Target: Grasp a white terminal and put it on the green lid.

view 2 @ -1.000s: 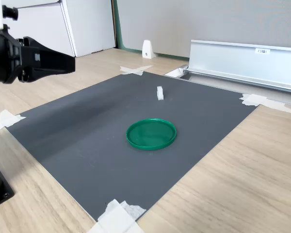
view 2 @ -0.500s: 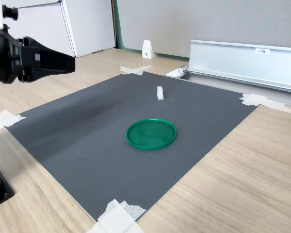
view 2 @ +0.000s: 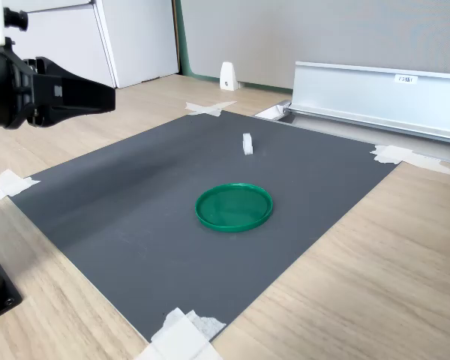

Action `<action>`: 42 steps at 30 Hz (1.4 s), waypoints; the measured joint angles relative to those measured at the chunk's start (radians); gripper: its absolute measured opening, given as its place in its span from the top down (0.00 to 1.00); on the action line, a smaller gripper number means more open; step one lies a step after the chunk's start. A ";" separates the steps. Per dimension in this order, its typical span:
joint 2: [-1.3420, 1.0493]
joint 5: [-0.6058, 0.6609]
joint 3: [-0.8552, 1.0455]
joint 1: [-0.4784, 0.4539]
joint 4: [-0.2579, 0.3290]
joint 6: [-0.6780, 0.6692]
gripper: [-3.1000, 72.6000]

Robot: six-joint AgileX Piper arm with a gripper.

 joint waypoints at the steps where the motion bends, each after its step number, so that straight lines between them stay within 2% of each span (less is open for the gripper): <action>1: 0.000 0.001 -0.001 0.000 0.000 0.000 0.97; 6: 0.026 0.007 -0.060 0.000 0.000 0.000 0.97; 12: 0.194 0.042 -0.190 0.000 -0.002 0.000 0.97; 17: 0.370 0.200 -0.342 0.000 -0.015 0.000 0.97; 22: 0.576 0.422 -0.472 0.000 -0.077 0.000 0.97; 26: 0.734 0.498 -0.546 0.000 -0.115 0.004 0.97; 30: 0.862 0.484 -0.591 0.000 -0.104 0.002 0.97; 36: 1.057 0.468 -0.664 0.000 -0.049 -0.103 0.96; 39: 1.152 0.467 -0.717 0.000 -0.026 -0.135 0.90; 42: 1.228 0.467 -0.787 0.000 -0.016 -0.157 0.78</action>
